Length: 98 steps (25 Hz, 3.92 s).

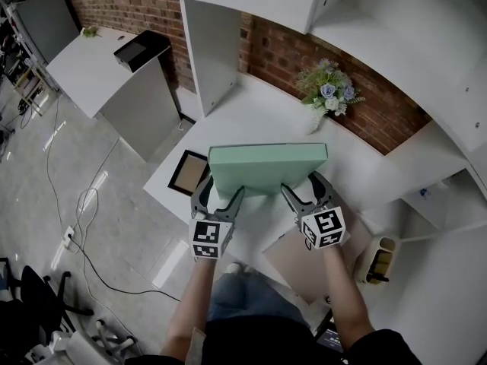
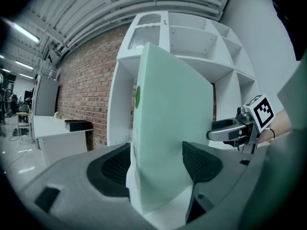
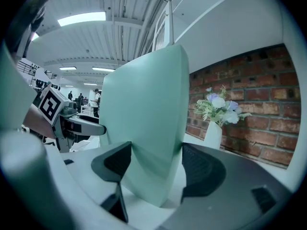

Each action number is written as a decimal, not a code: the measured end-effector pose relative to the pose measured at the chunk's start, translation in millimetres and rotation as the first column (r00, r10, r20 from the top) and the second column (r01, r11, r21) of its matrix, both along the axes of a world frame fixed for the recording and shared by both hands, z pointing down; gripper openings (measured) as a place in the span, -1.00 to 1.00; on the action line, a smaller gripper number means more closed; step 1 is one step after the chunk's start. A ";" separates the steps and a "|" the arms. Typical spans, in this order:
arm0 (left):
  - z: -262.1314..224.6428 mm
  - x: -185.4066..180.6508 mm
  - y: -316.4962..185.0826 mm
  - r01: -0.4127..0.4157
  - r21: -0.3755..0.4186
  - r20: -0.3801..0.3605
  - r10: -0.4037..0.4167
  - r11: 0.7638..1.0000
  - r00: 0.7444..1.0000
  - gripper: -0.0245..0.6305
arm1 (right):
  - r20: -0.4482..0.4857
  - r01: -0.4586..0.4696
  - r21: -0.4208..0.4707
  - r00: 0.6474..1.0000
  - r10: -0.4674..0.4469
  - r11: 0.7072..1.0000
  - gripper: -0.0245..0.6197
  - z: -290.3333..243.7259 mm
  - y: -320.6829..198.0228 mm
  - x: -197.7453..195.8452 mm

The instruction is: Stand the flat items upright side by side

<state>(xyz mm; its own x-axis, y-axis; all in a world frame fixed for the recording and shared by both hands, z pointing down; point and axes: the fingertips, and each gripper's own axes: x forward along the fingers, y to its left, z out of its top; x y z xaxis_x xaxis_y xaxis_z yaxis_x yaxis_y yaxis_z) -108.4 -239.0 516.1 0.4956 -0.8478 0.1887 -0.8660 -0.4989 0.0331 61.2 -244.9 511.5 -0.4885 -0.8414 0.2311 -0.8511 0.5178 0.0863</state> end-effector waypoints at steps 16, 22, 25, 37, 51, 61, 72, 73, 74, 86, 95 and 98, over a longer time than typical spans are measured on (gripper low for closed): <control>2.4 0.1 7.9 -0.055 -0.033 0.064 0.057 0.998 0.996 0.02 | 0.036 0.078 -0.040 0.996 -0.077 0.996 0.13 -15.5 5.8 18.2; 1.3 -5.2 12.3 -0.028 -0.040 0.054 0.030 0.999 0.998 0.02 | 0.079 0.301 -0.061 0.952 -0.296 0.952 0.33 -38.5 -8.8 24.0; 0.7 -4.8 13.9 -0.018 -0.041 0.059 0.020 0.999 0.998 0.02 | 0.101 0.428 -0.094 0.902 -0.419 0.899 0.35 -40.4 -20.3 13.5; 0.2 -7.5 15.6 0.007 -0.050 0.065 -0.004 0.999 0.998 0.02 | 0.148 0.727 -0.169 0.687 -0.712 0.666 0.33 -26.6 -14.0 -38.9; -4.7 -12.3 19.3 -0.006 -0.041 0.067 0.008 0.999 0.998 0.02 | -0.007 0.711 -0.032 0.703 -0.711 0.703 -0.46 -47.2 8.0 -49.8; -17.5 0.1 26.2 -0.058 -0.011 0.025 0.058 0.998 0.998 0.02 | 0.002 0.394 0.150 0.917 -0.399 0.907 -0.50 -119.5 18.0 -18.7; -23.3 57.9 36.0 -0.199 0.000 -0.028 0.199 0.980 0.980 0.02 | 0.013 -0.088 0.165 0.996 0.087 0.982 -0.51 -144.8 82.8 65.9; -22.9 65.1 37.0 -0.215 -0.002 -0.029 0.215 0.977 0.976 0.02 | 0.017 -0.130 0.163 0.992 0.129 0.978 -0.51 -144.1 88.9 77.0; -22.3 72.6 37.9 -0.232 -0.003 -0.030 0.232 0.973 0.972 0.02 | 0.020 -0.172 0.161 0.985 0.171 0.972 -0.51 -143.7 94.4 88.5; -22.1 135.5 41.7 -0.372 -0.013 -0.024 0.371 0.928 0.928 0.02 | 0.020 -0.617 0.130 0.784 0.621 0.776 -0.52 -133.0 99.3 189.2; -15.3 140.6 28.1 -0.379 -0.036 -0.018 0.378 0.925 0.926 0.02 | 0.100 -0.774 0.085 0.633 0.768 0.627 -0.52 -122.4 59.7 217.2; -10.8 138.6 21.1 -0.370 -0.047 -0.018 0.369 0.928 0.929 0.02 | 0.152 -0.808 0.078 0.589 0.794 0.584 -0.52 -120.0 45.0 222.7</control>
<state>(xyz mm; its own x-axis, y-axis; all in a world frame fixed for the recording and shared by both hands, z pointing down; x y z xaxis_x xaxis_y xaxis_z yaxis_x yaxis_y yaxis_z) 30.1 -217.9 505.2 0.7737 -0.5944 0.2193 -0.6204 -0.7810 0.0718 283.9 -199.9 391.5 0.3861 -0.9183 0.0877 -0.9217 -0.3879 -0.0041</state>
